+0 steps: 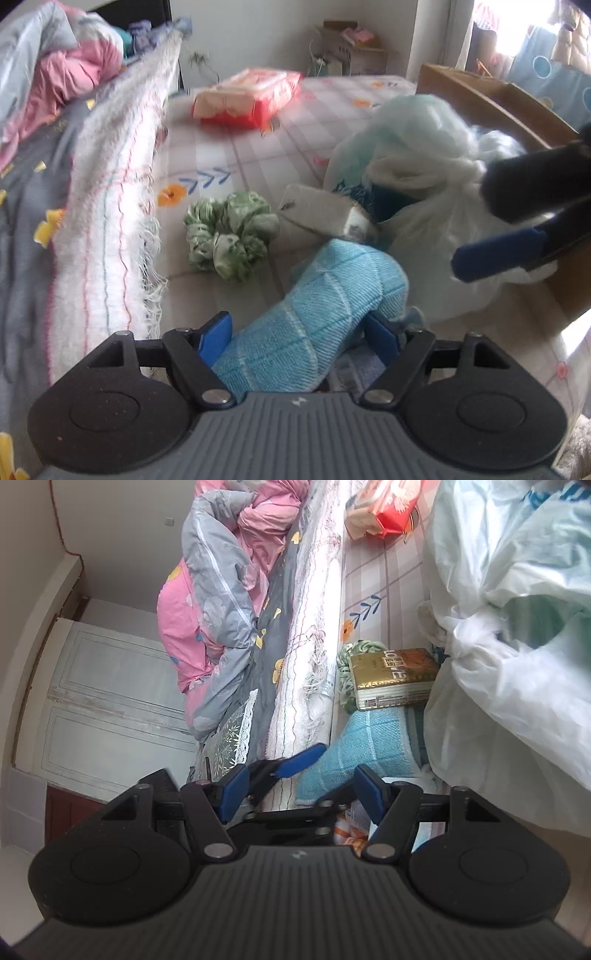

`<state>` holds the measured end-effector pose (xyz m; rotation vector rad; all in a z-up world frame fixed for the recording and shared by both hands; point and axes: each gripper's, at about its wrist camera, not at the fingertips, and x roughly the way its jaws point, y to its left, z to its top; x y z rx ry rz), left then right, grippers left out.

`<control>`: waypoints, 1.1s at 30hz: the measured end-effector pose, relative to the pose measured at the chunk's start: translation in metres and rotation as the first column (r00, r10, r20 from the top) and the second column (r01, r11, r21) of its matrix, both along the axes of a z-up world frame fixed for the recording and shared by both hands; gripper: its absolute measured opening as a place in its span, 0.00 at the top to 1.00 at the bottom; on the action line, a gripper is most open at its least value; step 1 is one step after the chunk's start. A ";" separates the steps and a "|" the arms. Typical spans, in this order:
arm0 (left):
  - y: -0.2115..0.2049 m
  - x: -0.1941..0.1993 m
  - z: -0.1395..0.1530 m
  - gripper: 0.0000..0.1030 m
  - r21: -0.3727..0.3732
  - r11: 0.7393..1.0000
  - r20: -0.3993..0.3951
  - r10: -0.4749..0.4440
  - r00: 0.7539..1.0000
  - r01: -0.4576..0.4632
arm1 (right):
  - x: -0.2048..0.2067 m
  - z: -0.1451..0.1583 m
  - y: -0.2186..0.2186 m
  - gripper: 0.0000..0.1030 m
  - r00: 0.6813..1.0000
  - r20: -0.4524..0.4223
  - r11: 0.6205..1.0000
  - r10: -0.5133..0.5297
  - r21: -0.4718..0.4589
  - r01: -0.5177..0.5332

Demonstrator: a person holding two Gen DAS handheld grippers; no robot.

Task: Organize soft objects
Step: 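Reach the right tool down to the light blue knit towel, then close the right tool on the light blue towel and lift it, then carry the towel with the right tool into the cardboard box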

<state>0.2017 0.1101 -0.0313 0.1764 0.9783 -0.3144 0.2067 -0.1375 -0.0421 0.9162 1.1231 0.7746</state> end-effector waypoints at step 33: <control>-0.073 -0.103 0.095 0.70 -0.119 0.988 0.297 -0.060 0.953 0.099 | -0.024 0.003 -0.043 0.80 0.996 0.003 0.980 -0.089 0.181 0.087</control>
